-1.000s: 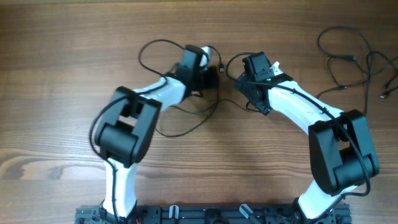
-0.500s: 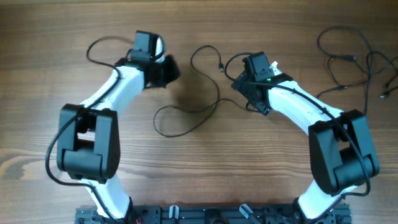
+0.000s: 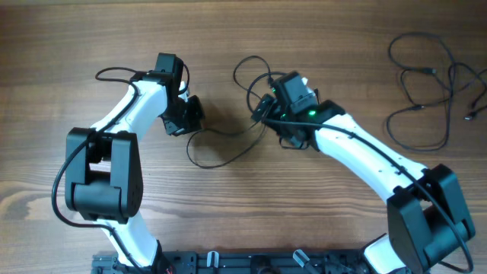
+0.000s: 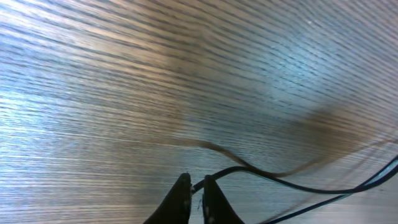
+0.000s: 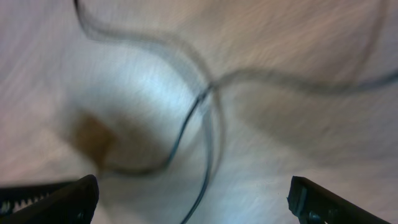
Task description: Untangle cables
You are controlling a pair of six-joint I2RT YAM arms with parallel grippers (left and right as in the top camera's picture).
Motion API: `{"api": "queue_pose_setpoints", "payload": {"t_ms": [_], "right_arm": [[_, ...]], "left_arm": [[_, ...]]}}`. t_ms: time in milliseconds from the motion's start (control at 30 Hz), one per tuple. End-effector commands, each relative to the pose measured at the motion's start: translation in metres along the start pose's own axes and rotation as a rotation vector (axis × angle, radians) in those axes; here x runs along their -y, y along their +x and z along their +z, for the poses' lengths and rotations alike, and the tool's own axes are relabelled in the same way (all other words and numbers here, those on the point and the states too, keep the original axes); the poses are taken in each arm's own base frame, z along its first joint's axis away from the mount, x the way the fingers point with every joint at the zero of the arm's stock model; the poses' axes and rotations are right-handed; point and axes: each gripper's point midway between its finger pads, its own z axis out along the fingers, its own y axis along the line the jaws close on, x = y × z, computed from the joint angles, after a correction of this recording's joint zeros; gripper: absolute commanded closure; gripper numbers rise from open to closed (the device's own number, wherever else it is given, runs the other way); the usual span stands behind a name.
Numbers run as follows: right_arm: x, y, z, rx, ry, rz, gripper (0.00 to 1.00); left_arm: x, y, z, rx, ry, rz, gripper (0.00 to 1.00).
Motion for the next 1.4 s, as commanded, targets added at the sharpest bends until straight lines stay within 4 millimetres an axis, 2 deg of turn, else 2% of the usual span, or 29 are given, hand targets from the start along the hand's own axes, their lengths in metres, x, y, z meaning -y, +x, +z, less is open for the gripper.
{"api": "queue_pose_setpoints", "payload": {"t_ms": [0,133,233,467,567,667,767,900,1000,1167,1233,1367], "right_arm": [[-0.016,0.029,0.001,-0.085,-0.026,0.088,0.0],[-0.02,0.039,0.002,-0.075,-0.016,0.106,0.0],[-0.02,0.04,0.003,-0.047,-0.002,0.131,0.0],[-0.016,0.037,0.005,-0.012,0.018,0.122,0.0],[-0.007,0.033,0.008,0.021,0.049,0.122,0.0],[0.0,0.031,0.01,0.038,0.077,0.12,0.0],[0.007,0.028,0.015,0.059,0.111,0.114,0.0],[0.013,0.023,0.017,0.087,0.141,0.028,0.0],[0.015,0.02,0.017,0.102,0.153,-0.016,0.0],[0.022,0.013,0.015,0.148,0.192,-0.022,0.0],[0.024,0.01,0.014,0.164,0.201,-0.023,0.0],[0.027,0.009,0.021,0.168,0.218,-0.024,0.0]], "left_arm": [[-0.023,0.001,0.005,0.032,-0.113,0.027,0.96],[-0.034,0.007,0.014,0.029,-0.147,0.007,0.93],[-0.035,0.019,0.019,-0.013,-0.128,-0.018,0.92],[-0.008,0.074,0.033,-0.224,0.039,-0.017,0.96],[-0.005,0.1,0.041,-0.288,0.04,0.01,0.96],[-0.002,0.118,0.048,-0.323,0.017,0.049,0.96],[0.005,0.127,0.051,-0.33,0.011,0.09,0.95],[0.009,0.125,0.049,-0.32,0.028,0.107,0.96],[0.019,0.116,0.038,-0.302,0.098,0.133,0.96],[0.021,0.083,0.011,-0.195,0.16,0.095,0.94],[0.019,0.062,-0.003,-0.126,0.194,0.072,0.92],[0.011,0.027,-0.015,-0.013,0.242,0.03,0.84]]}}
